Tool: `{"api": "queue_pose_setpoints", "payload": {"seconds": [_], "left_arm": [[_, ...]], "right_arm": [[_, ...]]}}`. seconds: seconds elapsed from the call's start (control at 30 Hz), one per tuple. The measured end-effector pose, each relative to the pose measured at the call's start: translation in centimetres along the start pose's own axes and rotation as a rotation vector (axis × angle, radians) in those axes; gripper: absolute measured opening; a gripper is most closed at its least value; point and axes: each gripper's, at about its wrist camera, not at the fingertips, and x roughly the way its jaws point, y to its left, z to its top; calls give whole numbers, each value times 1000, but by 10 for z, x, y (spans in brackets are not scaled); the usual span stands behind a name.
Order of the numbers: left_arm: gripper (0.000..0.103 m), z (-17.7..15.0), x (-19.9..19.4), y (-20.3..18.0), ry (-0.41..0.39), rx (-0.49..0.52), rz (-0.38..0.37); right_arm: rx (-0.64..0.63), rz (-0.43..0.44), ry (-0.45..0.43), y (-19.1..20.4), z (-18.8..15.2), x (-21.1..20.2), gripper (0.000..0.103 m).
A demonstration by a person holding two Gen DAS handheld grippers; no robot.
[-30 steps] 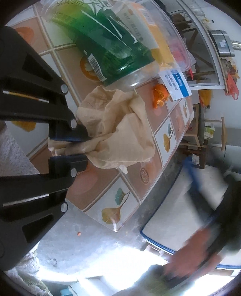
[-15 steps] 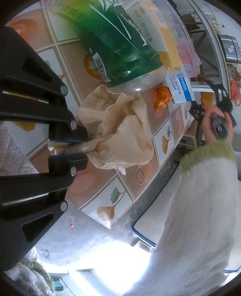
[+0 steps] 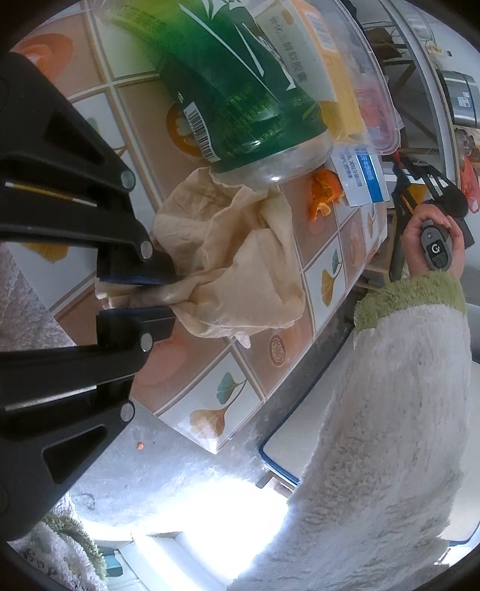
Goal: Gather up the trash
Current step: 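Grasp the long red snack packet with the right gripper while the left holds the rag, then carry the rag and red packet over the blue wastebasket with both grippers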
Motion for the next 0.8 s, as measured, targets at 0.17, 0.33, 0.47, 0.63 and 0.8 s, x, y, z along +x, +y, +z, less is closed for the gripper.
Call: {"api": "queue_pose_setpoints", "payload": {"seconds": [0.17,0.33,0.47,0.63,0.8], "left_arm": [[8,0,0,-1,-2,-6,8],[7,-1,0,-1,-7,-25,6],[7,-2,-2,-1,-13,-30,11],[6,-3,-3,-2,-19,-39,17],[5,-3,-7,-5,-33,-47,38]], "right_arm": [[-17,44,-13,7,-11,-14,3],[-36,105,-45,19,-29,-42,2],[-66,135,-86,33,-46,-75,2],[-100,154,-117,43,-73,-119,2],[-131,187,-146,49,-109,-159,2]]}}
